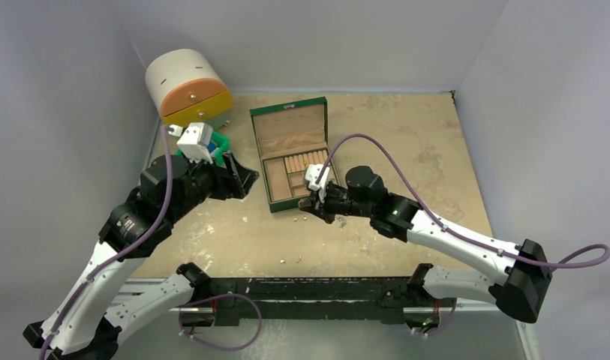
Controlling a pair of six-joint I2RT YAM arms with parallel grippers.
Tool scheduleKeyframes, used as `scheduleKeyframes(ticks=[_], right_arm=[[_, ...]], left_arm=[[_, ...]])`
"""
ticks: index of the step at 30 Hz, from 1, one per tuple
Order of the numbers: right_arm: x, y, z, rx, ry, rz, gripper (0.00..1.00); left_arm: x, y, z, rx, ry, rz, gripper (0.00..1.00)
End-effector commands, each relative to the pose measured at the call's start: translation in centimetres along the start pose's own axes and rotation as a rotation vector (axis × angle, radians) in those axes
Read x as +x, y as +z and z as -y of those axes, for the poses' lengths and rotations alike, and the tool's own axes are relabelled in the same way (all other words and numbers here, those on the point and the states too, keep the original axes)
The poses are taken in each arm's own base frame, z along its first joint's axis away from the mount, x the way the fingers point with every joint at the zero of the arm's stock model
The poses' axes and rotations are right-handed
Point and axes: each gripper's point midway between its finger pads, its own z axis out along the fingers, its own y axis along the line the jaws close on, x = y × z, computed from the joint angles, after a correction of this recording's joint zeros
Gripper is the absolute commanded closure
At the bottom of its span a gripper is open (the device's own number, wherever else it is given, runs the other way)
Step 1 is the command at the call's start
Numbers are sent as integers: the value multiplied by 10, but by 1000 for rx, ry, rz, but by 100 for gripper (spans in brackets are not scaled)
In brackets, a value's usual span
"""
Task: Organize the mixed jewelry
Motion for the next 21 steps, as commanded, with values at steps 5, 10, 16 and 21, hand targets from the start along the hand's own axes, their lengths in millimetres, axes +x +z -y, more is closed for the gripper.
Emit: scheduleKeyframes(ticks=[5, 10, 16, 21], right_arm=[[-56, -13, -58, -327, -725, 201, 100], [-68, -16, -73, -357, -928, 193, 100], [-75, -17, -92, -384, -1092, 162, 100], [-77, -17, -105, -411, -1195, 116, 100]], left_arm=[[12, -19, 55, 269, 1, -187, 24], [37, -23, 61, 319, -8, -320, 27], [60, -31, 70, 392, -27, -443, 31], [70, -39, 82, 478, -64, -503, 36]])
